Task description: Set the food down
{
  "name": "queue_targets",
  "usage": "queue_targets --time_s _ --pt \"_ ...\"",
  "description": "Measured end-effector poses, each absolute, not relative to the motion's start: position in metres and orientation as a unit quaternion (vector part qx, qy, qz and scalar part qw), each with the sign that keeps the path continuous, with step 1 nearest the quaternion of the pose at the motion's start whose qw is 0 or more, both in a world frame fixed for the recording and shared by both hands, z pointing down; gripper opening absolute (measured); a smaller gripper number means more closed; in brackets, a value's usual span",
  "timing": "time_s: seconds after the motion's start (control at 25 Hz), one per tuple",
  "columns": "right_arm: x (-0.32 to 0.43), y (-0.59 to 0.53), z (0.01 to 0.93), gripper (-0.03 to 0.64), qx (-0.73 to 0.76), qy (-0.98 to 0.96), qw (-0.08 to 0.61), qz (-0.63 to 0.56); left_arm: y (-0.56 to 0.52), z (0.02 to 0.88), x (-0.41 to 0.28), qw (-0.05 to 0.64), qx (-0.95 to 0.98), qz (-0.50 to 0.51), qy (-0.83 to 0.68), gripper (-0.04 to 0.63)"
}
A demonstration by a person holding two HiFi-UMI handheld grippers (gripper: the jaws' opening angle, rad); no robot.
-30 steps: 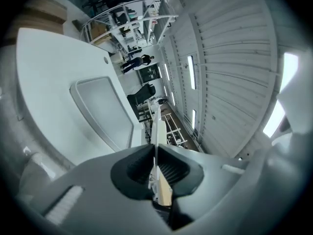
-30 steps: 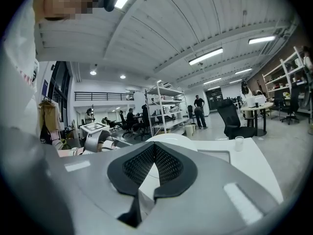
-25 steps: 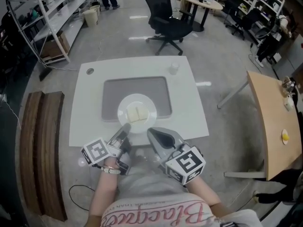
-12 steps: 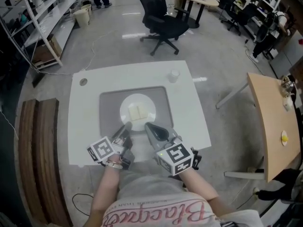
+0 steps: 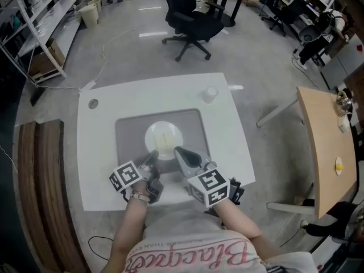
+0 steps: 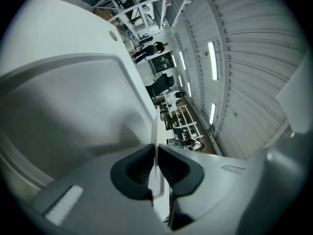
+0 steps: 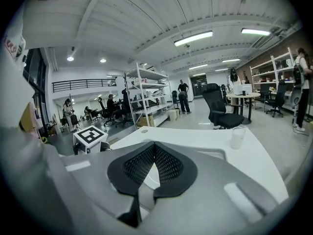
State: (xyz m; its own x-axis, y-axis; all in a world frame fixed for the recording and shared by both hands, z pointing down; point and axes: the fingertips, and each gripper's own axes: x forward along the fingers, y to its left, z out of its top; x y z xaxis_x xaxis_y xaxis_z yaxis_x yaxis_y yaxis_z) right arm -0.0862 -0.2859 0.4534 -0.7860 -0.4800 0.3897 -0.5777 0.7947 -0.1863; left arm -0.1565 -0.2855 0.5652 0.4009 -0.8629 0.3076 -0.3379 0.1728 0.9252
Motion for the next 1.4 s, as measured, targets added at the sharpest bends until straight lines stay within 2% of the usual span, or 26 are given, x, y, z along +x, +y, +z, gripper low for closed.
queue_targets --time_s 0.16,0.48,0.52,0.6,0.8,0.96,1.12,1.28,1.4 --pt "-0.085 -0.288 0.462 0.002 0.283 -0.929 0.176 0.158 -0.282 0.584 -0.156 0.619 0.561 -0.203 -0.510 0.025" --pt "-0.086 -0.288 0.465 0.002 0.282 -0.927 0.187 0.161 -0.277 0.598 -0.162 0.629 0.532 -0.156 -0.545 0.035" --pt "-0.086 -0.288 0.465 0.002 0.281 -0.927 0.188 0.161 -0.277 0.597 -0.162 0.624 0.536 -0.147 -0.549 0.060" --pt "-0.085 -0.286 0.466 0.002 0.278 -0.928 0.190 0.160 -0.279 0.594 -0.159 0.612 0.547 -0.125 -0.558 0.153" --pt "-0.084 -0.284 0.466 0.002 0.274 -0.929 0.188 0.160 -0.278 0.596 -0.163 0.566 0.555 -0.051 -0.608 0.261" --pt "-0.084 -0.283 0.465 0.002 0.273 -0.930 0.187 0.158 -0.279 0.594 -0.171 0.499 0.569 0.016 -0.654 0.349" --pt "-0.085 -0.280 0.465 0.002 0.273 -0.931 0.183 0.159 -0.283 0.567 -0.174 0.403 0.614 0.043 -0.677 0.360" --pt "-0.084 -0.277 0.461 0.002 0.273 -0.933 0.178 0.152 -0.281 0.509 -0.173 0.231 0.677 0.054 -0.697 0.359" --pt "-0.081 -0.273 0.453 0.002 0.270 -0.941 0.159 0.130 -0.268 0.471 -0.171 0.124 0.690 0.063 -0.711 0.288"
